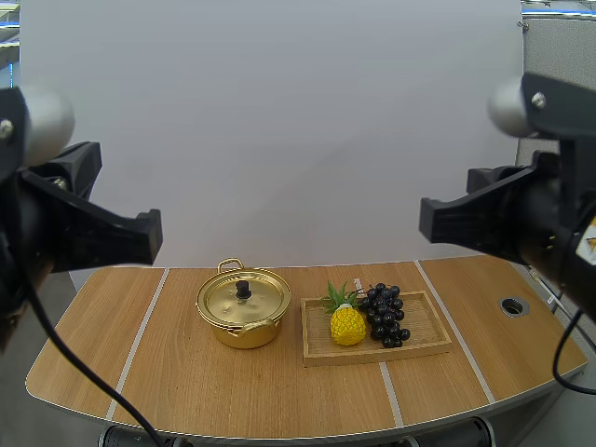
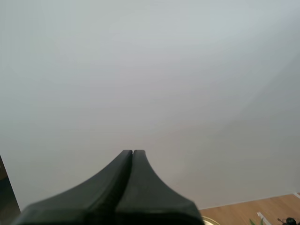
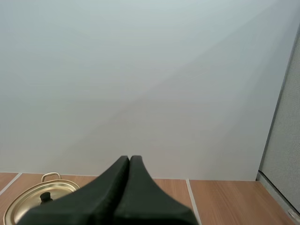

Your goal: Open the pot, put the grape inside, and close it

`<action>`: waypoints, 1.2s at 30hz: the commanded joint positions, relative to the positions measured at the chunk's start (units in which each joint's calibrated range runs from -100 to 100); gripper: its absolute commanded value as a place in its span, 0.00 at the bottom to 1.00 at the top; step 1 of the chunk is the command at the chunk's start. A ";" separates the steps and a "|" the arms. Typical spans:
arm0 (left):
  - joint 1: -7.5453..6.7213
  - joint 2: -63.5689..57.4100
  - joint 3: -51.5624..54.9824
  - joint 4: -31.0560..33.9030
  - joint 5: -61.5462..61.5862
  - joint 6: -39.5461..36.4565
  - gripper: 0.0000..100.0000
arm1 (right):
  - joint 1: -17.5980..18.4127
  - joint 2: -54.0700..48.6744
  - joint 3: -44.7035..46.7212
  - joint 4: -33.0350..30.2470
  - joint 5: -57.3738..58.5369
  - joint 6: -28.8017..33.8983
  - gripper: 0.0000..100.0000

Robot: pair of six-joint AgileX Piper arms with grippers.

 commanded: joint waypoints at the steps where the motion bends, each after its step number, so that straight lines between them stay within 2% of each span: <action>1: -0.17 0.00 -3.34 0.14 8.65 0.20 0.00 | -0.18 0.00 -6.94 -0.35 9.66 -0.40 0.00; 5: -0.17 1.14 -3.34 0.14 9.15 0.19 0.00 | -0.18 1.23 -7.07 -0.35 12.46 -1.63 0.00; 10: -0.17 9.35 -3.34 0.14 11.55 0.19 0.00 | -0.18 8.63 -7.07 -0.35 18.20 -1.63 0.00; 20: -0.17 28.29 -3.34 0.14 11.94 0.19 0.00 | -0.18 23.83 -7.07 -0.35 18.38 -1.63 0.00; 25: -0.17 33.98 -3.34 0.14 12.75 0.19 0.00 | -0.18 28.44 -7.07 -0.35 18.38 -1.44 0.00; 26: -0.17 34.90 -3.34 0.14 13.03 0.19 0.00 | -0.18 28.95 -7.07 -0.35 18.38 -1.44 0.03; 27: -0.17 35.41 -3.34 0.14 13.20 0.19 0.00 | -0.18 29.08 -7.07 -0.35 18.38 -1.44 0.08; 29: -0.17 36.30 -3.34 0.14 13.86 0.19 0.07 | -0.18 29.11 -7.07 -0.35 18.23 -1.44 0.37; 30: -0.17 36.43 -3.34 0.14 13.86 0.19 0.12 | -0.18 29.11 -7.07 -0.35 18.23 -1.44 0.45; 32: -0.17 36.43 -3.34 0.14 13.88 0.19 0.29 | -0.18 29.11 -7.07 -0.40 17.65 -1.44 0.70; 33: -0.17 36.43 -3.34 0.14 13.88 0.19 0.42 | -0.18 29.11 -7.07 -0.40 17.03 -1.44 0.85; 34: -0.17 36.43 -3.34 0.27 13.88 0.19 0.49 | -0.18 29.11 -7.07 -0.40 16.86 -1.44 0.95; 35: -0.17 36.43 -3.34 0.38 13.88 0.26 0.63 | -0.18 29.11 -7.07 -0.40 16.44 -1.44 1.00; 36: -0.17 36.43 -3.34 0.49 13.88 0.26 0.75 | -0.18 29.11 -7.07 -0.40 16.40 -1.44 1.00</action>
